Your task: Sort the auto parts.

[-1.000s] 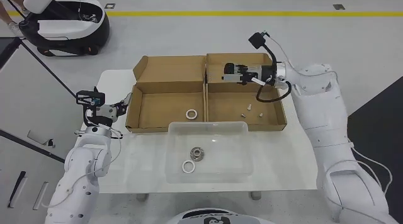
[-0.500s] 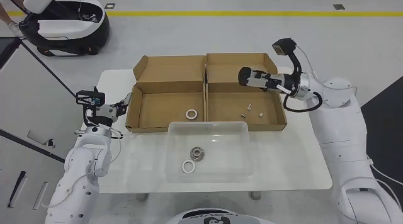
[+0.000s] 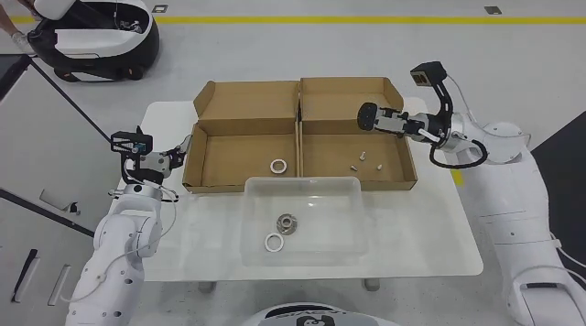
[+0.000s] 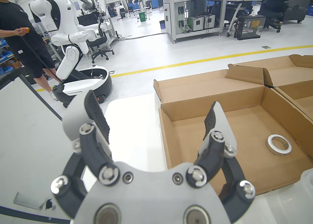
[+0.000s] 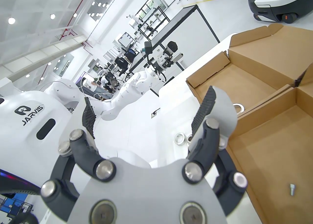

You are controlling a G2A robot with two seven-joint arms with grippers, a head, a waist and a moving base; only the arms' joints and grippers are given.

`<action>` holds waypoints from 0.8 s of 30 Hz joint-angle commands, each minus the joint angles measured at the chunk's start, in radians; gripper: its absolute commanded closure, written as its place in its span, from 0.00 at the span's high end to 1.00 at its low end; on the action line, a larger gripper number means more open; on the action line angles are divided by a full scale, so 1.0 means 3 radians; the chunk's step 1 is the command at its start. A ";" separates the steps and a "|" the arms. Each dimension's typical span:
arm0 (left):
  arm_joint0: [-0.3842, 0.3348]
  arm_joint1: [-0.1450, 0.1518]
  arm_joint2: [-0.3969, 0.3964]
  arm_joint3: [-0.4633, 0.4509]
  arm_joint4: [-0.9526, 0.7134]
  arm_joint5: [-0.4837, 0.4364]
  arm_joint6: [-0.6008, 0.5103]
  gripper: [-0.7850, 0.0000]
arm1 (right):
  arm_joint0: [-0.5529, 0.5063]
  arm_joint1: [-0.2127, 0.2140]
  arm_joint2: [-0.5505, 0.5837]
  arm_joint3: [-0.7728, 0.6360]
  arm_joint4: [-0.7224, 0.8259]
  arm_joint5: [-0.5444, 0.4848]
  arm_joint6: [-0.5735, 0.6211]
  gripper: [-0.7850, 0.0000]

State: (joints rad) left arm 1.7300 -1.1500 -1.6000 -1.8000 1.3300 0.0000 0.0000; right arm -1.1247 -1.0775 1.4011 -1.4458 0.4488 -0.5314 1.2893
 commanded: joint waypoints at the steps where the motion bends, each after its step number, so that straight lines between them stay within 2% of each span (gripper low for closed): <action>1: 0.0000 0.0000 0.0000 0.0000 0.0000 0.0000 0.0000 1.00 | 0.0000 0.0000 0.0000 0.0000 0.0000 0.0000 0.0001 1.00; 13: 0.0000 0.0000 0.0000 0.0000 0.0000 0.0000 0.0000 1.00 | 0.0000 0.0000 0.0000 0.0000 0.0000 0.0000 0.0001 1.00; 15: -0.0047 0.0010 -0.0014 -0.0072 0.0116 -0.0077 -0.0054 1.00 | 0.0000 0.0000 0.0000 0.0000 0.0000 0.0000 0.0001 1.00; 17: -0.0103 0.0030 -0.0019 -0.0222 0.0205 -0.0352 -0.0214 1.00 | 0.0000 0.0000 0.0000 0.0000 0.0000 0.0000 0.0001 1.00; 19: -0.0159 0.0062 -0.0056 -0.0373 0.0373 -0.0698 -0.0517 1.00 | 0.0000 0.0000 0.0000 0.0000 0.0000 0.0000 0.0001 1.00; 24: -0.0387 0.0123 -0.0048 -0.0679 0.0304 -0.1659 -0.1312 1.00 | 0.0000 0.0000 0.0000 0.0000 0.0000 0.0000 0.0001 1.00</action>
State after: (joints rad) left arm 1.6308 -1.1172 -1.6162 -1.9873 1.4231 -0.4172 -0.3259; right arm -1.1247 -1.0775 1.4011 -1.4458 0.4488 -0.5313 1.2895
